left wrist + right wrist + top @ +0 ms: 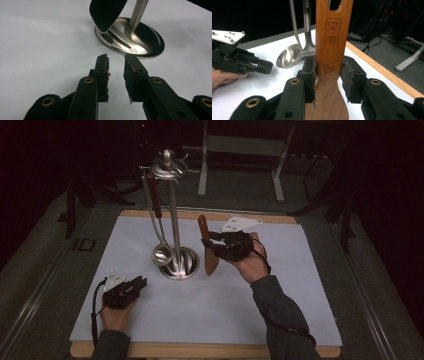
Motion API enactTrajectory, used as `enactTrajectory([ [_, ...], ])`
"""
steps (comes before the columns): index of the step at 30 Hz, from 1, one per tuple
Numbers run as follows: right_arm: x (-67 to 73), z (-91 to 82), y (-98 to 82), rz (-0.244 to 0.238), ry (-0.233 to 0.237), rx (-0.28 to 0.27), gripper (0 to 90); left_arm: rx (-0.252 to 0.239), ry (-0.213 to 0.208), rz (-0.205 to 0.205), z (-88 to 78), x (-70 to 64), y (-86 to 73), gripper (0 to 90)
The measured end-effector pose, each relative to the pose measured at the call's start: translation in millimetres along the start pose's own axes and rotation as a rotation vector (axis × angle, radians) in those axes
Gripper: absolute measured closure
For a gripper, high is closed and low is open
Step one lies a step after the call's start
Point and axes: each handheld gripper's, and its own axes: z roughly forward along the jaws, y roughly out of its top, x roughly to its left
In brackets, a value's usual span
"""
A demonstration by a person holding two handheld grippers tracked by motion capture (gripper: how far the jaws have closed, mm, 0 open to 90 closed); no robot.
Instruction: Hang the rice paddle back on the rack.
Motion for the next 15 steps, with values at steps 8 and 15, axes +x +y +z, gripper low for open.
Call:
enactTrajectory([
  [8,3.2,-4.9,5.0,-0.007,0.010,-0.023,66.1,0.000,0.001,0.002,-0.1,-0.2,0.0,73.5],
  [15,4.5,-8.3,10.7,-0.007,0.009,-0.042,66.1,0.000,0.001,0.005,-0.2,-0.3,0.0,73.5],
])
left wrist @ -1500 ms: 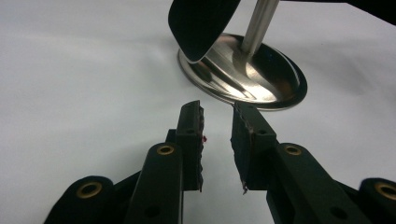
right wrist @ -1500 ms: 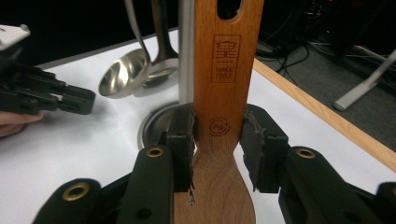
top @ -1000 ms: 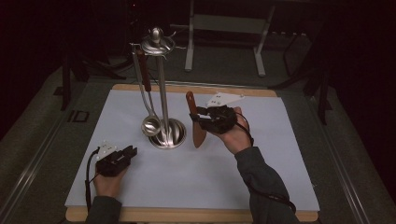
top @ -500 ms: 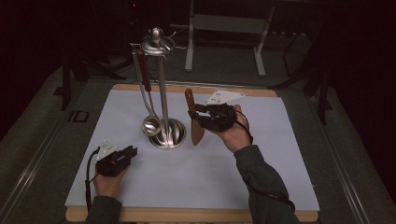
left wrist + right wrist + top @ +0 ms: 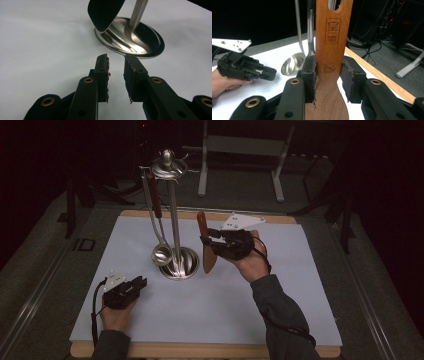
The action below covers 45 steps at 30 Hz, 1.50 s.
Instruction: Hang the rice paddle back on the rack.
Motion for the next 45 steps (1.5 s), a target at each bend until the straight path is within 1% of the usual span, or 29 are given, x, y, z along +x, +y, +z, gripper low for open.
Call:
enactTrajectory([
  [16,3.4,-2.7,8.9,-0.008,0.010,-0.022,66.1,0.001,0.000,0.001,0.0,-0.1,0.0,73.5],
  [45,1.9,-10.7,23.8,-0.003,0.015,-0.073,66.1,0.001,0.000,0.001,0.1,0.0,0.0,73.5],
])
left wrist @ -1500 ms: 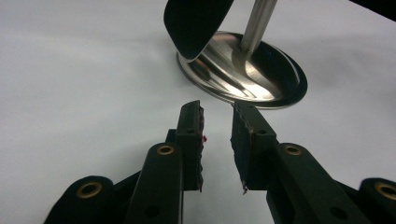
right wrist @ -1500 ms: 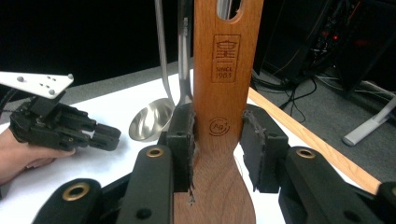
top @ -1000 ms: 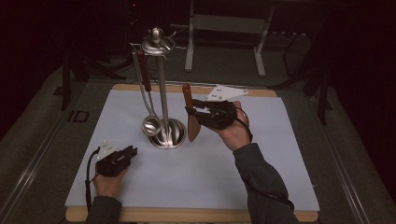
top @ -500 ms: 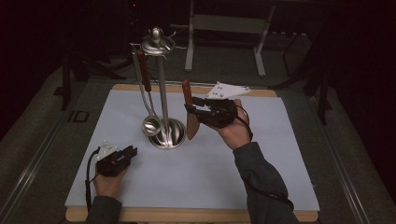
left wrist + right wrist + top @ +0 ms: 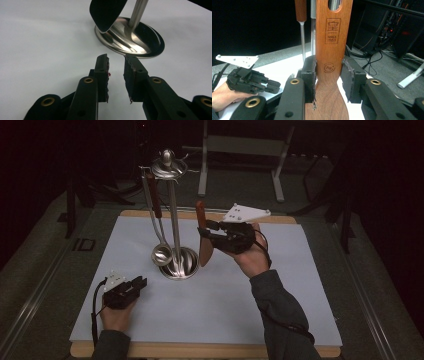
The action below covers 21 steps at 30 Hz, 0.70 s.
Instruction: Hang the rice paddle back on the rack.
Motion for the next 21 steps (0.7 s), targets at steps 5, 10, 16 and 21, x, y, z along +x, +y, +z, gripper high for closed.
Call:
enactTrajectory([
  [5,0.1,-0.6,2.5,0.003,0.001,-0.007,66.1,0.001,0.000,-0.001,0.1,-0.1,0.0,73.6],
  [10,-0.1,-0.6,5.8,0.003,0.000,-0.015,66.1,0.001,-0.001,0.001,0.4,-0.3,0.0,73.6],
  [16,1.4,-0.5,12.0,-0.002,0.000,-0.024,66.1,0.002,-0.002,0.003,0.4,-0.3,0.0,73.6],
  [21,2.2,-0.3,17.3,-0.002,0.002,-0.031,66.1,0.002,-0.002,0.002,0.4,-0.5,0.0,73.7],
])
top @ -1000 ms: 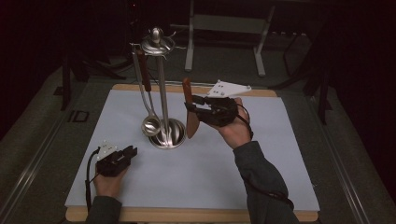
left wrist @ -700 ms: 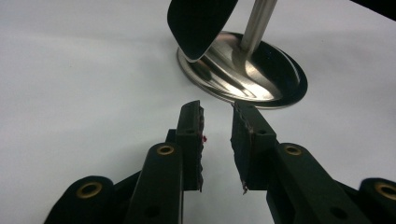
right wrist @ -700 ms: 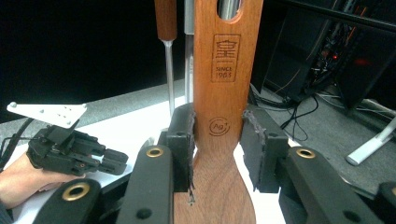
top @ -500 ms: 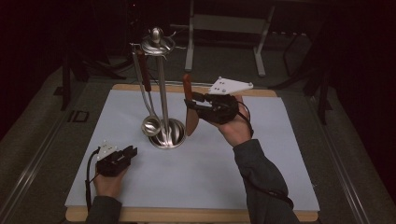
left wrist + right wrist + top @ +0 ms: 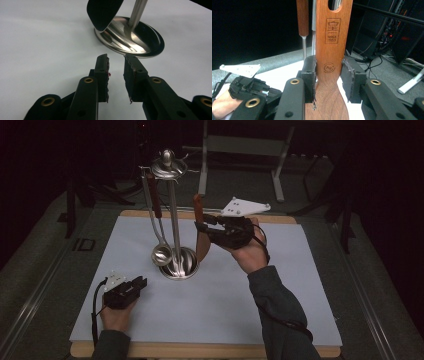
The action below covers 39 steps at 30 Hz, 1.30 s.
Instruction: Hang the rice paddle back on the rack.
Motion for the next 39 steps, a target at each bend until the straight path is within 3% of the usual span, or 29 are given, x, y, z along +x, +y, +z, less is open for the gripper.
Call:
enactTrajectory([
  [39,8.4,7.0,19.4,-0.009,0.006,-0.030,66.1,0.003,-0.001,0.003,0.1,-0.1,0.1,73.8],
])
